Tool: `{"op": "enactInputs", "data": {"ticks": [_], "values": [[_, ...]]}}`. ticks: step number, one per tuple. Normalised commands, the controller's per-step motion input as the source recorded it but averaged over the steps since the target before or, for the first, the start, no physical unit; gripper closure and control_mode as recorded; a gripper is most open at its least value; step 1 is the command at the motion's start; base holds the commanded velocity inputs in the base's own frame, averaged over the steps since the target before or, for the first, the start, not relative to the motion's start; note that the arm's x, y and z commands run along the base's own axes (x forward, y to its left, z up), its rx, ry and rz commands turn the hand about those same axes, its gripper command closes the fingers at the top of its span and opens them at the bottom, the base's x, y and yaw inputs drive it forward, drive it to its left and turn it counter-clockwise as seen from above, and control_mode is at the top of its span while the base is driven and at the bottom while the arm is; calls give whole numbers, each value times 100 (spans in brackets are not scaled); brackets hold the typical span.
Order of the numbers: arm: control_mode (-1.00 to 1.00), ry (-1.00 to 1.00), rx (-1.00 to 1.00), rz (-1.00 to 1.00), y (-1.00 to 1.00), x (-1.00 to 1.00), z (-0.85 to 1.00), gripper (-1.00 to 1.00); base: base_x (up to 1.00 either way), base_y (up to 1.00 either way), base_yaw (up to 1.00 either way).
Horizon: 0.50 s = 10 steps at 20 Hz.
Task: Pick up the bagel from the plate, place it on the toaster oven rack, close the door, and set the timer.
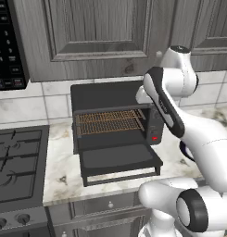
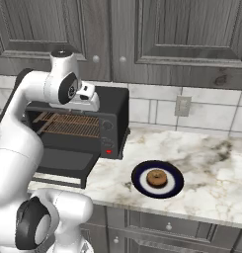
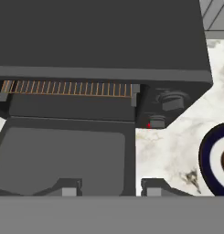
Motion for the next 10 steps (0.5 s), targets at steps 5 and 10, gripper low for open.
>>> {"op": "enactInputs", "data": {"ticks": [5, 10], "values": [[-100, 0, -4, 0, 14, -26, -11, -100, 0, 0, 0], [-100, -7, -19, 1, 57, -50, -20, -100, 0, 0, 0]]}}
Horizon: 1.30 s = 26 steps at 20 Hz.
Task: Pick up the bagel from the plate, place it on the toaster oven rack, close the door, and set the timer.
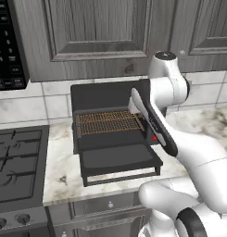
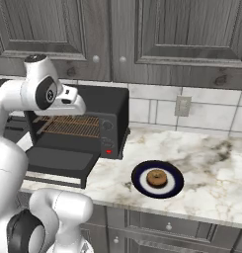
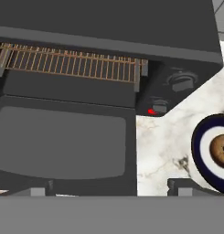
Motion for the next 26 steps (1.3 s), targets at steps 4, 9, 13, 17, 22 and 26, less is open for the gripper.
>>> {"op": "enactInputs", "data": {"ticks": [4, 9, 13, 17, 22, 26], "values": [[-100, -5, -18, 1, 61, -38, -26, -100, 0, 0, 0], [-100, 0, -19, 4, 61, -11, -25, -100, 0, 0, 0], [-100, 7, -21, 6, 61, 0, -26, -100, 0, 0, 0], [-100, 9, -18, 6, 54, 0, -15, -100, 0, 0, 0], [-100, 11, -19, 5, 52, 10, -12, -100, 0, 0, 0], [-100, 13, -18, 4, 38, 34, -8, -100, 0, 0, 0]]}}
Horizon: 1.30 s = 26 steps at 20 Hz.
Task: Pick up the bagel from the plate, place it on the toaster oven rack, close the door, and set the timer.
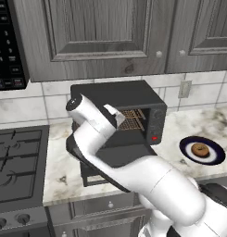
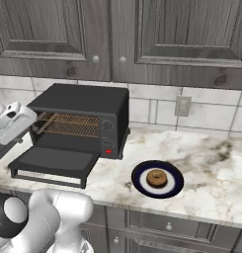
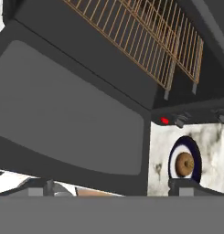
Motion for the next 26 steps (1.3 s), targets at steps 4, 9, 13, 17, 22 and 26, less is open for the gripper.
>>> {"op": "enactInputs", "data": {"ticks": [4, 9, 13, 17, 22, 26], "values": [[-100, 16, -14, 7, 10, 54, -7, -100, 0, 0, 0], [-100, 10, -11, 8, 0, 51, -17, -100, 0, 0, 0], [-100, 0, -9, 7, 0, 34, -35, -100, 0, 0, 0], [-100, 0, -8, 5, 0, 23, -37, -100, 0, 0, 0], [-100, -6, -7, 3, 0, 4, -21, -100, 0, 0, 0], [-100, -14, -7, 5, 0, 0, -8, -100, 0, 0, 0]]}}
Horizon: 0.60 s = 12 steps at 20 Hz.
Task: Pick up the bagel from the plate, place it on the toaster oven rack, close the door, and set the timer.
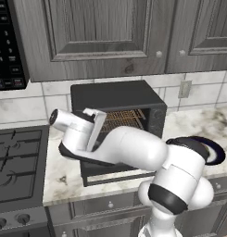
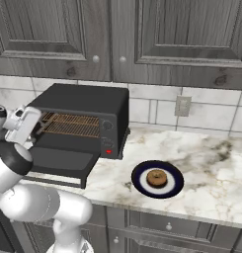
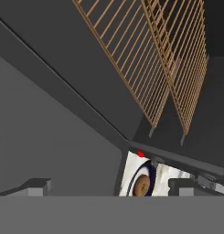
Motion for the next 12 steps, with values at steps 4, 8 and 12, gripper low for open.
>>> {"op": "enactInputs", "data": {"ticks": [4, 8, 12], "values": [[-100, -11, -8, 5, 0, 0, -5, -100, 0, 0, 0], [-100, -4, -8, 8, 0, 16, -14, -100, 0, 0, 0], [-100, 0, -7, 8, 0, 34, -15, -100, 0, 0, 0]]}}
